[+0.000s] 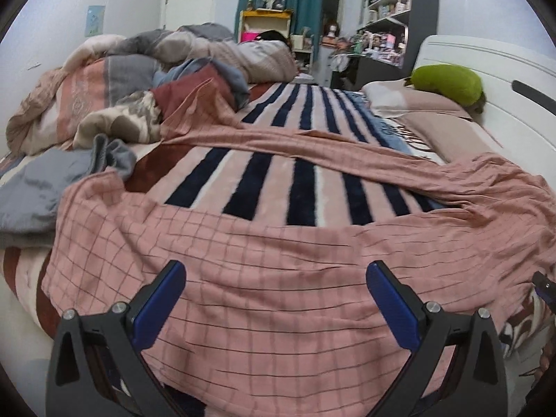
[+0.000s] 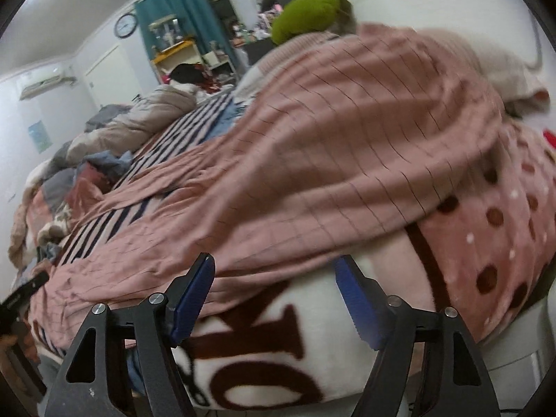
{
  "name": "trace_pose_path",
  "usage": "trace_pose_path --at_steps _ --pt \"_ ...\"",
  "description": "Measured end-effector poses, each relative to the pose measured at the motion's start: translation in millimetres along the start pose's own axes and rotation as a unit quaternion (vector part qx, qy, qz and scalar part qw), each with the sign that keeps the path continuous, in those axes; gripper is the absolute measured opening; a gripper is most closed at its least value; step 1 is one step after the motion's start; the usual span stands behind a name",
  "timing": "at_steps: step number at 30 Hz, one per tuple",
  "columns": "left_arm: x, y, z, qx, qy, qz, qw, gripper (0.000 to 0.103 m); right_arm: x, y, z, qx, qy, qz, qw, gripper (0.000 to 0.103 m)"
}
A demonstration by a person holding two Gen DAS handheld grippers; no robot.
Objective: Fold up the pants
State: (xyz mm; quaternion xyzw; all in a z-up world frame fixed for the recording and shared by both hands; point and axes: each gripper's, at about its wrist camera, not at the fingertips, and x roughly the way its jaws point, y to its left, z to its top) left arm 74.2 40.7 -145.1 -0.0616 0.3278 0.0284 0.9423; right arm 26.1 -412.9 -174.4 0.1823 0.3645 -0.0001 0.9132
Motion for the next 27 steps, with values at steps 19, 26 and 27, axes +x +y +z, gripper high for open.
trace_pose_path --at_steps 19,26,27 --pt "-28 129 -24 -0.154 0.012 0.087 0.9842 0.099 -4 7 18 0.028 -0.069 -0.019 0.997 0.006" --pt "-16 151 -55 -0.233 0.054 0.011 0.9709 0.087 -5 28 24 0.024 -0.073 -0.036 0.996 0.006" --pt "-16 149 -56 -0.231 0.049 0.012 0.9716 0.087 -5 30 25 0.023 -0.073 -0.038 0.996 0.006"
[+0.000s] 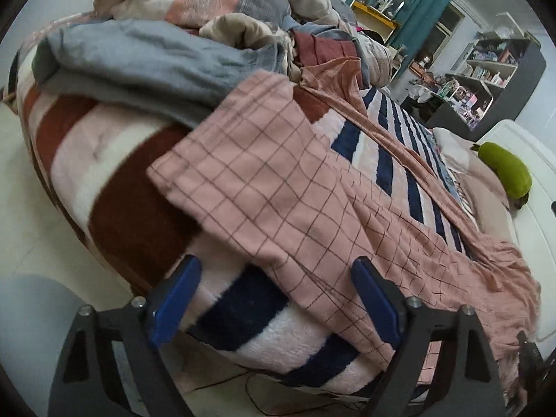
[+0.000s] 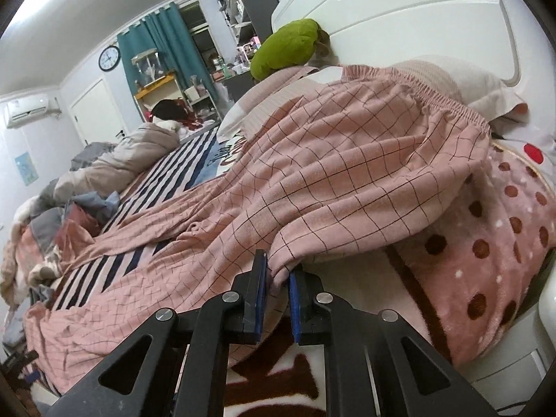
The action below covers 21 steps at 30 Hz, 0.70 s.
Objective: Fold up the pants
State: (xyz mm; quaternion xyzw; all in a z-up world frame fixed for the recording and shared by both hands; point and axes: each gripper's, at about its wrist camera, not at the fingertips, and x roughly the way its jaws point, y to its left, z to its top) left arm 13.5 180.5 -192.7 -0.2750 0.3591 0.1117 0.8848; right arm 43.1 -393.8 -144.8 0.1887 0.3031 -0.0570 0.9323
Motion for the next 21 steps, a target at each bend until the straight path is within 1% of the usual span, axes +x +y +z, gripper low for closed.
trace_pose_path --at_steps 1,2,3,4,5,6,7,9,10,11,12,14,21 --pt "-1 -2 0 0.004 -0.005 -0.003 1.0 0.087 0 1 1 -0.001 -0.001 -0.002 1.0 0.006" --pt "-1 -4 2 0.005 -0.01 -0.01 0.9999 0.084 -1 2 1 -0.001 -0.002 -0.003 1.0 0.006" --pt "-2 -5 4 0.003 -0.015 -0.017 0.9997 0.079 -1 2 2 0.001 -0.002 -0.004 1.0 0.006" --pt "-3 -6 7 0.001 -0.018 -0.023 0.9996 0.075 -1 2 3 0.003 -0.003 -0.005 1.0 0.006" --pt "-2 -7 11 -0.001 -0.021 -0.029 0.9994 0.067 0 2 3 0.004 -0.004 -0.006 1.0 0.006" --pt "-2 -9 15 0.0 -0.023 -0.035 0.9991 0.056 0 2 3 0.005 -0.005 -0.008 1.0 0.005" --pt "-1 -11 19 0.002 -0.025 -0.041 0.9989 0.05 0 3 4 0.005 -0.006 -0.01 1.0 0.005" --pt "2 -13 26 0.006 -0.025 -0.044 0.9987 0.025 -1 2 6 0.006 -0.01 -0.009 1.0 0.005" --pt "3 -14 29 0.009 -0.024 -0.047 0.9986 0.019 -3 3 8 0.005 -0.016 -0.008 1.0 0.005" --pt "3 -15 33 0.015 -0.024 -0.046 0.9985 0.007 -5 4 9 0.002 -0.021 -0.006 1.0 0.004" --pt "2 -16 35 0.021 -0.027 -0.043 0.9985 0.004 -7 5 11 -0.001 -0.028 -0.005 1.0 0.004" --pt "-4 -19 43 0.034 -0.043 -0.043 0.9976 0.002 -11 7 17 -0.009 -0.038 0.0 0.999 0.004" --pt "-20 -31 76 0.064 -0.093 -0.036 0.993 0.001 -8 18 47 -0.032 -0.053 0.03 0.998 0.004"
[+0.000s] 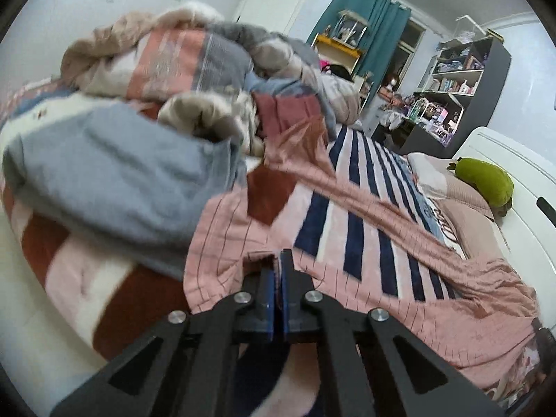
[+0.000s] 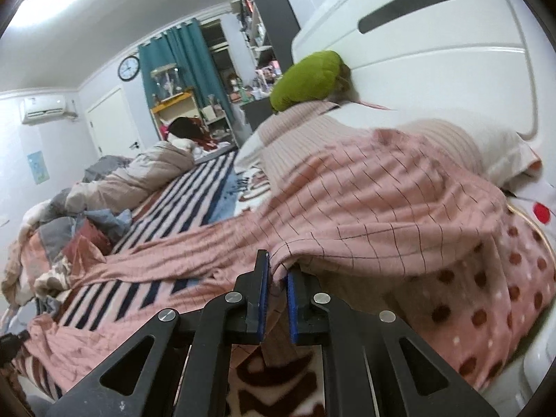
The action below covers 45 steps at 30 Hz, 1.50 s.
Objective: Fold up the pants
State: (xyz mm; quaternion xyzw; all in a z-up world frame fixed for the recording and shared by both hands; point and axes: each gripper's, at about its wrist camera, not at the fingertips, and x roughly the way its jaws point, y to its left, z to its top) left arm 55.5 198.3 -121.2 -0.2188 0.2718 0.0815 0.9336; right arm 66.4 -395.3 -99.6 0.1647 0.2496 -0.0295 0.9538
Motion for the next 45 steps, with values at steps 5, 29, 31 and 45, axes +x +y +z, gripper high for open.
trace_pose_path --at_steps 5,29,31,45 --pt "9 -19 34 0.033 -0.022 -0.008 0.9992 0.001 15 10 25 -0.026 -0.008 0.012 1.0 0.004" --pt "187 -102 174 0.128 -0.036 -0.005 0.9912 0.001 194 45 133 -0.099 0.039 0.007 0.994 0.004" --pt "200 -110 180 0.139 -0.042 0.0 0.9894 0.001 209 46 138 -0.105 0.047 -0.001 0.993 0.004" --pt "293 -108 183 0.139 0.02 0.068 0.9878 0.037 283 46 135 -0.135 0.15 -0.035 0.979 0.033"
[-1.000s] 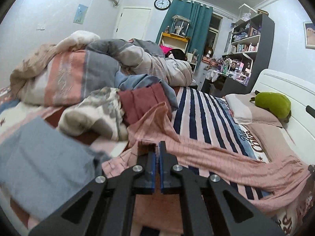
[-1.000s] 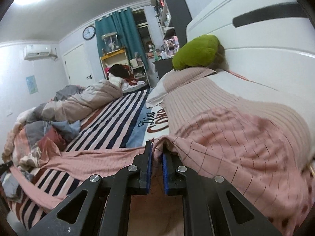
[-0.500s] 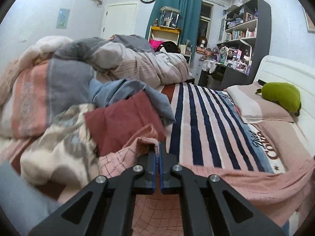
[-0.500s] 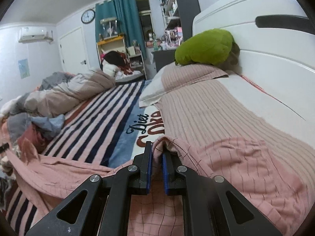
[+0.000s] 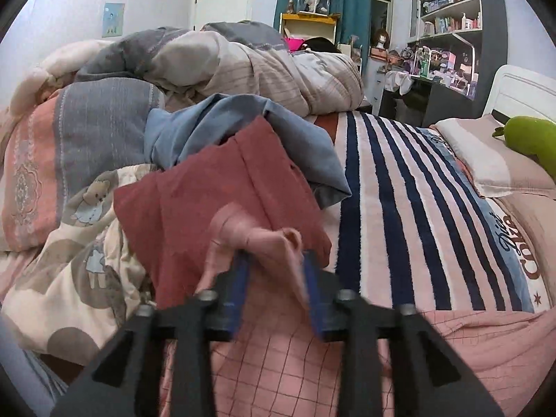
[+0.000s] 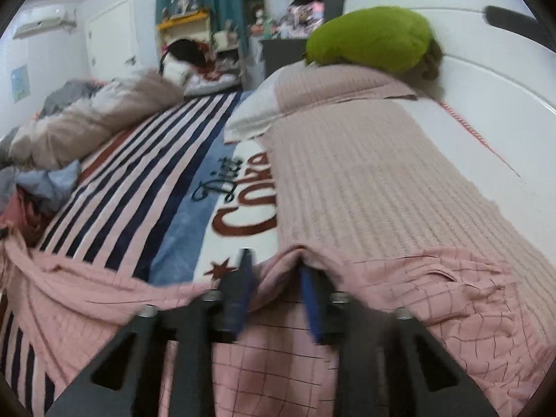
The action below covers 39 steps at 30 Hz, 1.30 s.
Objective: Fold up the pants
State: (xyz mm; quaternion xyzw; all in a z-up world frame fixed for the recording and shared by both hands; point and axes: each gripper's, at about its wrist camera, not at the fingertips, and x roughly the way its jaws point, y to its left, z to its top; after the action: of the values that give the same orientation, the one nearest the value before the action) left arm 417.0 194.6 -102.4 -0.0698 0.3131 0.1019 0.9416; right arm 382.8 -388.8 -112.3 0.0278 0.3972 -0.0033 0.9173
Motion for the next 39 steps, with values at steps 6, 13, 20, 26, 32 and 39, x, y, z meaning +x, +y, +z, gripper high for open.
trace_pose_path --at_steps 6,13,20,26,32,39 --pt "-27 -11 -2 0.016 -0.013 -0.018 0.9996 0.051 -19 17 2 -0.067 0.031 0.028 0.997 0.054" --pt "-59 -62 -28 0.061 0.014 -0.091 0.9939 0.059 -89 1 -8 -0.105 -0.02 -0.034 0.994 0.07" --pt "-71 -127 -58 0.104 0.057 -0.154 0.9809 0.059 -97 -29 -38 -0.129 0.025 -0.033 0.991 0.07" --pt "-76 -155 -78 0.128 0.082 -0.178 0.9722 0.059 -122 -22 -78 -0.146 -0.003 0.007 0.989 0.07" --pt "-77 -158 -80 0.129 0.086 -0.185 0.9704 0.059 -106 -4 -108 -0.214 0.023 -0.071 0.974 0.07" --pt "-76 -161 -83 0.126 0.088 -0.183 0.9712 0.059 -106 -13 -105 -0.214 0.003 -0.122 0.969 0.011"
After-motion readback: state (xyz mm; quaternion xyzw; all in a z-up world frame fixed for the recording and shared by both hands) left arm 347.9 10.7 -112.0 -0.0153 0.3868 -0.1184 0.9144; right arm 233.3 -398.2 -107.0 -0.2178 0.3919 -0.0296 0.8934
